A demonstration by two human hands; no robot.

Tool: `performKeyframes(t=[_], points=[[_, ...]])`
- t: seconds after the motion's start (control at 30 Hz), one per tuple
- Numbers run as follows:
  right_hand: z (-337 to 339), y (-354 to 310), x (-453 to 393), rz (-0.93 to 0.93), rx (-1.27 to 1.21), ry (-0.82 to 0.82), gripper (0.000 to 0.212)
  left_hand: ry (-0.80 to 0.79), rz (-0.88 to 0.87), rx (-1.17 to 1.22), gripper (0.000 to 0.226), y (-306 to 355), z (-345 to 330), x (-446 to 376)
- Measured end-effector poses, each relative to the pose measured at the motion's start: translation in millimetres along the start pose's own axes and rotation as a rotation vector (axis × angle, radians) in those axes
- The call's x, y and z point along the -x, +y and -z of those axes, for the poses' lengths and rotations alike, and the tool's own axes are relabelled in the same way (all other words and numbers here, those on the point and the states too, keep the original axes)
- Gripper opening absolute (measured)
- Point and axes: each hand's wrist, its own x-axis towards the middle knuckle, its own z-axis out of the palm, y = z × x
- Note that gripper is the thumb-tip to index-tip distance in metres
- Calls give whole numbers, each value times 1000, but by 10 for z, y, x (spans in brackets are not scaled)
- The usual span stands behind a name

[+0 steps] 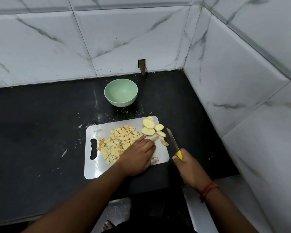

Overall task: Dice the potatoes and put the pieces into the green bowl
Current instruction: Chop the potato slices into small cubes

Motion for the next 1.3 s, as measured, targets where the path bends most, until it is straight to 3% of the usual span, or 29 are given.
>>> performKeyframes(t=[0.23, 0.47, 0.73, 0.9, 1.07, 1.3], points=[[4, 26, 9, 1, -14, 7, 22, 24, 49, -72, 45, -91, 15, 110], [-17, -15, 9, 32, -29, 22, 20, -57, 5, -32, 65, 251, 79, -307], [6, 46, 55, 21, -37, 23, 20, -66, 84, -85, 64, 317, 28, -206], [-42, 69, 48, -47, -16, -21, 21, 9, 169, 8, 62, 356, 55, -57], [-89, 55, 39, -145, -5, -151, 16, -63, 138, 50, 68, 315, 54, 22], [-86, 55, -4, -29, 309, -121, 11, -52, 72, -22, 61, 241, 61, 14]])
